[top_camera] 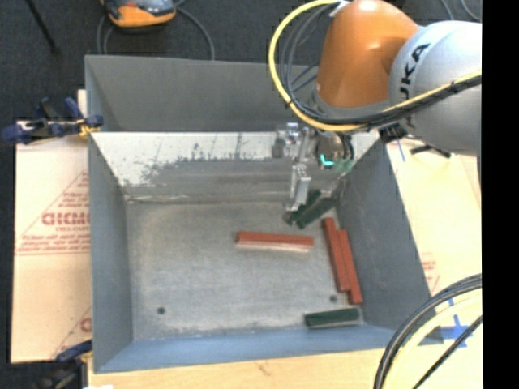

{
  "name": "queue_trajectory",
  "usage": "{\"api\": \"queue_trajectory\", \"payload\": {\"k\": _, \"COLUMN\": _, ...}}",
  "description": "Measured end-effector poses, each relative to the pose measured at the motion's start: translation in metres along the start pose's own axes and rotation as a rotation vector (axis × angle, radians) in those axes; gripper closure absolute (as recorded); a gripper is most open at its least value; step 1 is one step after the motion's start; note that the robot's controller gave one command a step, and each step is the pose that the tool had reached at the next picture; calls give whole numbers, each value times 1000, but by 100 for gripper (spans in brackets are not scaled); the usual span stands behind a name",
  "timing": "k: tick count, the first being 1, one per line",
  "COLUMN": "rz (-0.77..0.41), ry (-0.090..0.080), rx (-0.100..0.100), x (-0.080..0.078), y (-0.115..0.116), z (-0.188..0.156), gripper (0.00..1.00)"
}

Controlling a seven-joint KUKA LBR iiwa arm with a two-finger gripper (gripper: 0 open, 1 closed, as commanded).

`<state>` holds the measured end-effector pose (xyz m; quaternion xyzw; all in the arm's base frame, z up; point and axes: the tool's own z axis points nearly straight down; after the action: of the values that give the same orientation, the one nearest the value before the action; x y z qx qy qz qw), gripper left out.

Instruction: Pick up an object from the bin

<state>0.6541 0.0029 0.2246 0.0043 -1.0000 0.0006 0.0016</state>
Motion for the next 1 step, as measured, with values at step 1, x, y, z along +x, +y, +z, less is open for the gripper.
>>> {"api": "queue_trajectory", "payload": {"k": 1, "rz": 0, "ry": -9, "rx": 0, "x": -1, "y": 0, "z": -5, "gripper": 0}}
